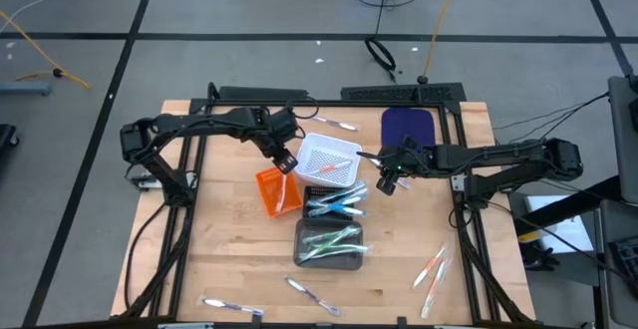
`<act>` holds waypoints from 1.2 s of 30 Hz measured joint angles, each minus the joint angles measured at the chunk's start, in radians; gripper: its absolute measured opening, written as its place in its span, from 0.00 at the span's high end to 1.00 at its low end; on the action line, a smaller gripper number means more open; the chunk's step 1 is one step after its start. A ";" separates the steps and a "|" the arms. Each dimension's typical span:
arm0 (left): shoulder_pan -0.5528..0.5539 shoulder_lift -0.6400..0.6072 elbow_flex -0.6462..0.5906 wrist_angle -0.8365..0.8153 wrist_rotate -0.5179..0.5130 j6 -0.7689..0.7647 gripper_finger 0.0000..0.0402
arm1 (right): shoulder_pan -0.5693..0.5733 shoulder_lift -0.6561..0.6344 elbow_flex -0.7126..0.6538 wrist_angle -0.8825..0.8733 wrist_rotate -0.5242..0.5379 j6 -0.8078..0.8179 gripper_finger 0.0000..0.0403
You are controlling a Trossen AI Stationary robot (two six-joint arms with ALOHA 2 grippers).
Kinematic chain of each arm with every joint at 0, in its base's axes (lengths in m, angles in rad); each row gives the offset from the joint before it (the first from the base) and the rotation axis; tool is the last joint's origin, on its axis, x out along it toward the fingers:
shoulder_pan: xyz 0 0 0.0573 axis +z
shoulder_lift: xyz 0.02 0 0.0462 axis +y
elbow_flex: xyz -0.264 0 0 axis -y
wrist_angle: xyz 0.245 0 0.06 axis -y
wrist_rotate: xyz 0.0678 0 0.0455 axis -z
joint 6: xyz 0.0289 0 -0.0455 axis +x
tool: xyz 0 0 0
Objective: Pick & Place Toothbrushes
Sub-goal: Put the orange toothbrush from the orange basket into the white basket
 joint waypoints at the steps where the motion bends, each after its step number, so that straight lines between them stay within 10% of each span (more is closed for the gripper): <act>1: 0.000 0.000 0.000 -0.004 -0.011 0.000 0.70 | 0.000 0.000 0.000 0.000 0.000 0.000 0.64; 29: 0.001 0.064 0.002 0.070 0.031 -0.025 0.70 | 0.000 0.000 0.000 0.000 0.000 0.000 0.64; 36: 0.001 0.063 0.002 0.063 0.032 -0.049 0.95 | 0.000 0.000 0.000 0.000 0.000 0.000 0.64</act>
